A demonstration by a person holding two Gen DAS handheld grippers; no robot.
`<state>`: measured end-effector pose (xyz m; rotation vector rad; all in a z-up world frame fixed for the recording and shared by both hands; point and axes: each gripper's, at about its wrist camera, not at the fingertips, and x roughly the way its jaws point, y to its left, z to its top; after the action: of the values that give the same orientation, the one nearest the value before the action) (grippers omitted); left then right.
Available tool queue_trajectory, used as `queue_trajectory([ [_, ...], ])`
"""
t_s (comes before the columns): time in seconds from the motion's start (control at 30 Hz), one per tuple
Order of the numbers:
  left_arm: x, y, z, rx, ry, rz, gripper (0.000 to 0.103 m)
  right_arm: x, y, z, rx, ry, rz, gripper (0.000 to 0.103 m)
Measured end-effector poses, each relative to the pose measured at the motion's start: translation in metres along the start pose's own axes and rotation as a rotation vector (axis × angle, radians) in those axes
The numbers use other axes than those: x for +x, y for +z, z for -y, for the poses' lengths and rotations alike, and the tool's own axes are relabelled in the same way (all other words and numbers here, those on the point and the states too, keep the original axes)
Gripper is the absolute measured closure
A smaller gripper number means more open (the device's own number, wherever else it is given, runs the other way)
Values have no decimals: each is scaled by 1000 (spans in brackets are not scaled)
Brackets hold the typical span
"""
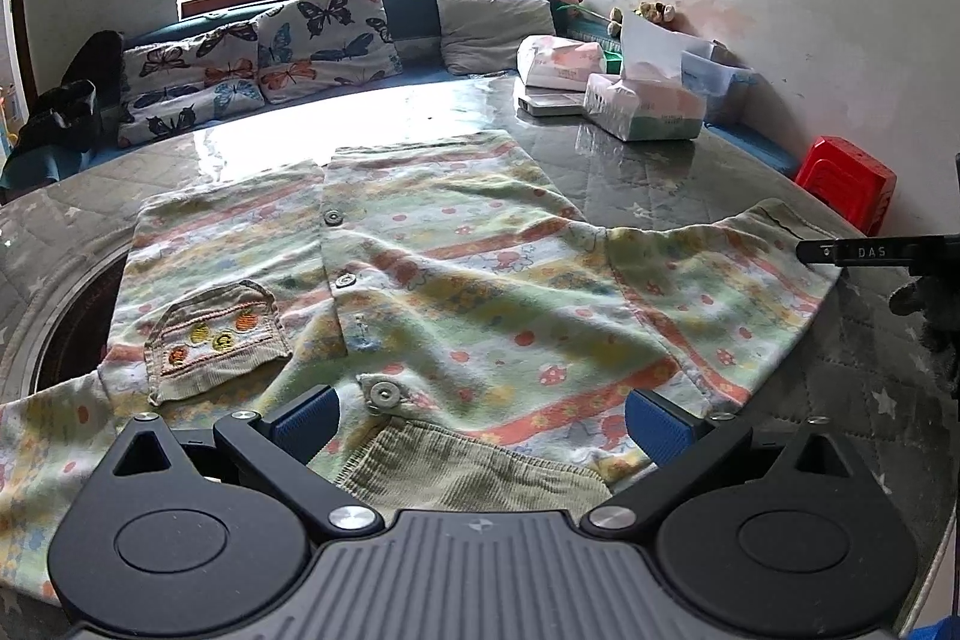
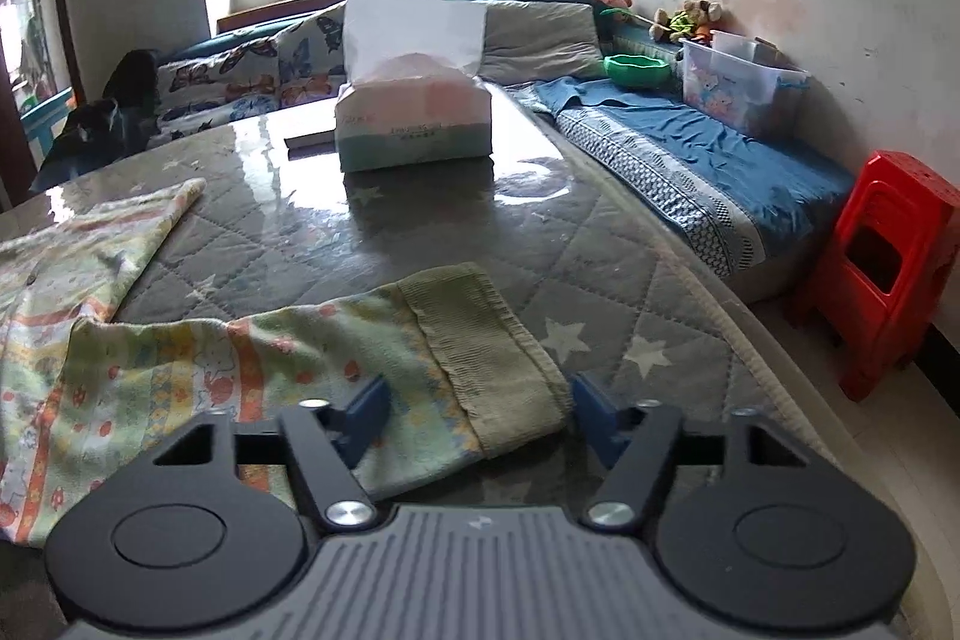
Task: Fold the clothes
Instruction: 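Move the right tool to the sleeve's corduroy cuff and grasp it, then carry the sleeve across the shirt body with the right tool and release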
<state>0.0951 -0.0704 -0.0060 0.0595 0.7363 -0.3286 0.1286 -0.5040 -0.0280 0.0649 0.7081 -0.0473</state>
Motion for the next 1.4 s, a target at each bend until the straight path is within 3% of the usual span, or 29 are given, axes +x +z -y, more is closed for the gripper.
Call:
queue_trajectory([
  [0.2,2,0,3,6,-2,-7,0,-6,0,7,54,37,8,77],
  [0.37,1,0,-2,-5,15,-13,0,-14,1,7,106,85,38,88],
  [0.63,-6,-5,-27,-66,62,-11,0,-46,23,-20,164,291,124,92],
  [1.03,-24,-17,-69,-172,111,24,0,-93,66,-112,44,537,224,94],
  [1.4,-47,-32,-104,-259,129,74,0,-91,70,-228,-137,687,170,94],
])
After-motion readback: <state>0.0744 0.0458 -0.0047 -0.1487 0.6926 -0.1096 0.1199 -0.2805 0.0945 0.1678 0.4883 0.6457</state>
